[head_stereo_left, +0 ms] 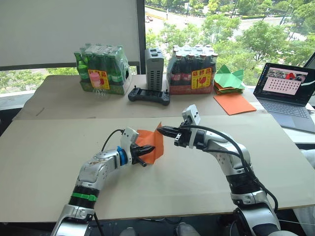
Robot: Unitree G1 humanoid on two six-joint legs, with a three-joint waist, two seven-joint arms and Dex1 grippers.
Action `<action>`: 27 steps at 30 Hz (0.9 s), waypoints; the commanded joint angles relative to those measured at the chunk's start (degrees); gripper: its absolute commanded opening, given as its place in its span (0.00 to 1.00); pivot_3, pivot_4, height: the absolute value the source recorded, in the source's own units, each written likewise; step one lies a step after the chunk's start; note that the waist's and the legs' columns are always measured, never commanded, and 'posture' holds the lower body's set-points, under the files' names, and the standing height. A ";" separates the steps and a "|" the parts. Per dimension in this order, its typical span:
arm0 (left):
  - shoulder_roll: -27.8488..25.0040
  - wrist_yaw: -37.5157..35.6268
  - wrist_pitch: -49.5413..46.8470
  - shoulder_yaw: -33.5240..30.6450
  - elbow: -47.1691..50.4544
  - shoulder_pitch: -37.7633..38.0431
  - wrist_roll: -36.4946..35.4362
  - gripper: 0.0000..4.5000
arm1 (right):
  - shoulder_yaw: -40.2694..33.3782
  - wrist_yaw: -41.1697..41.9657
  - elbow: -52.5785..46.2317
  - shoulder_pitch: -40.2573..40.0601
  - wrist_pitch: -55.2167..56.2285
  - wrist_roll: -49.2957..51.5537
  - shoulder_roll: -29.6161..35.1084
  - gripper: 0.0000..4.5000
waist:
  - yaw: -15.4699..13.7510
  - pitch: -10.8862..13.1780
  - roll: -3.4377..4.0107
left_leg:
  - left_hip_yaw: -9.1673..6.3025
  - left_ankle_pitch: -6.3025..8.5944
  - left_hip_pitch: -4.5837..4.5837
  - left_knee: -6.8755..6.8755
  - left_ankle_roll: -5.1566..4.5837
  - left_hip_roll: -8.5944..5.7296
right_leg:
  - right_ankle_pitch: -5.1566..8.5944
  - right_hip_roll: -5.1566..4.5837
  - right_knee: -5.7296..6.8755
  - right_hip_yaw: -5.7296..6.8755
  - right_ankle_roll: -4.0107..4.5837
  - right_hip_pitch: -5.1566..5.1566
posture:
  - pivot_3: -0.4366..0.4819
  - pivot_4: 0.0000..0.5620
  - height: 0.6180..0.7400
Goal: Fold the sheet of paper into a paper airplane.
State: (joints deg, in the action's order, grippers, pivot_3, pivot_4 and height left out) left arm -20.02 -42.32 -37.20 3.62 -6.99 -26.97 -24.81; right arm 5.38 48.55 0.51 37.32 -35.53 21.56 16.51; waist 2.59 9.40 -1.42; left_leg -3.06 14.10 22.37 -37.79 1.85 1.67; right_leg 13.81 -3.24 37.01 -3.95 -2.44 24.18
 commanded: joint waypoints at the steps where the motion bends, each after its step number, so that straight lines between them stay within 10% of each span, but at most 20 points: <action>1: 0.42 -0.93 1.89 0.25 0.38 -0.83 0.49 0.00 | 3.20 0.55 -1.69 -1.02 1.79 -0.64 -0.81 0.00 | 0.05 0.00 0.00 | 0.00 0.00 0.00 0.00 0.00 0.00 | 0.00 0.00 0.01 0.00 0.00 0.00 | 0.48 0.27 1.00; 27: 0.45 0.30 1.38 -1.15 3.30 2.42 0.80 0.00 | 8.79 -2.04 8.43 -2.85 8.68 -9.90 0.29 0.00 | 0.05 0.00 0.00 | 0.00 0.00 -0.01 -0.02 0.00 0.00 | 0.00 0.00 0.04 0.00 0.00 0.00 | 0.48 0.27 1.00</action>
State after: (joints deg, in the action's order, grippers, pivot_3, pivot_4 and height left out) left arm -19.48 -41.92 -36.08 3.33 -5.77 -24.51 -23.41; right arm 14.96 46.10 9.77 34.60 -28.10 11.59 16.72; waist 2.64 9.40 -1.42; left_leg -3.06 14.10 22.35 -37.81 1.85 1.67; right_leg 13.80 -3.24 37.05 -3.96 -2.43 24.18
